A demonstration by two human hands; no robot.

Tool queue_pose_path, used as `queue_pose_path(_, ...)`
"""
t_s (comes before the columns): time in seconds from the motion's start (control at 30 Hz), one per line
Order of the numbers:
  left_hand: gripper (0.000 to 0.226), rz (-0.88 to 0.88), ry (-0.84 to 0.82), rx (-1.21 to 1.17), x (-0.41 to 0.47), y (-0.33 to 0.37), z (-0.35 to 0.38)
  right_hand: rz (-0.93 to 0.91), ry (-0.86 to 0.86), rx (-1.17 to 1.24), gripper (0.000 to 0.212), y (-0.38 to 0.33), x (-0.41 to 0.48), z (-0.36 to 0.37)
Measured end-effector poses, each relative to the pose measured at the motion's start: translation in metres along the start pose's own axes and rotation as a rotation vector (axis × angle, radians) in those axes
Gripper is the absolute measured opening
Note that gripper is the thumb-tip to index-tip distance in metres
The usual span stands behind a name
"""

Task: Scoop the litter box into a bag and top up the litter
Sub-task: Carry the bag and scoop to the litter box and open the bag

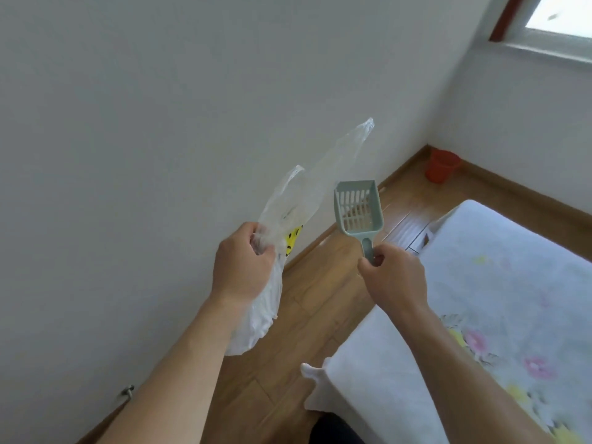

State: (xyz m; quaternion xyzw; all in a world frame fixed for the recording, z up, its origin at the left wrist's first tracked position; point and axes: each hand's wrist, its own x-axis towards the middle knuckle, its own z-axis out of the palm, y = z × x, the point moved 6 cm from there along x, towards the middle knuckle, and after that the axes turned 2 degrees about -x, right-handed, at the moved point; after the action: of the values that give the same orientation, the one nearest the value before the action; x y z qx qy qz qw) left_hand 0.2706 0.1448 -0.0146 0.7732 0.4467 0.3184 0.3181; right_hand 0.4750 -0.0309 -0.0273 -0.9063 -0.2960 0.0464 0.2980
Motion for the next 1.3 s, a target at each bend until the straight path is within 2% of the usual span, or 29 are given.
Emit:
queue_pose_path(0.33, 0.011, 0.128, -0.182, -0.014, 0.144, 0.025, 0.093, 0.157, 0.165, 0.002, 0.017, 0.023, 0.120, 0.019)
queue_pose_path(0.53, 0.013, 0.128, -0.232, -0.030, 0.231, 0.051, 0.142, 0.235, 0.188, 0.015, 0.012, 0.032, 0.198, 0.018)
queue_pose_path(1.0, 0.017, 0.209, -0.408, -0.127, 0.415, 0.103, 0.296, 0.352, 0.331, -0.013, 0.018, 0.064, 0.388, 0.023)
queue_pose_path(1.3, 0.015, 0.314, -0.605, -0.166, 0.501, 0.184, 0.422, 0.547, 0.433, -0.044, 0.017, 0.107, 0.474, -0.008)
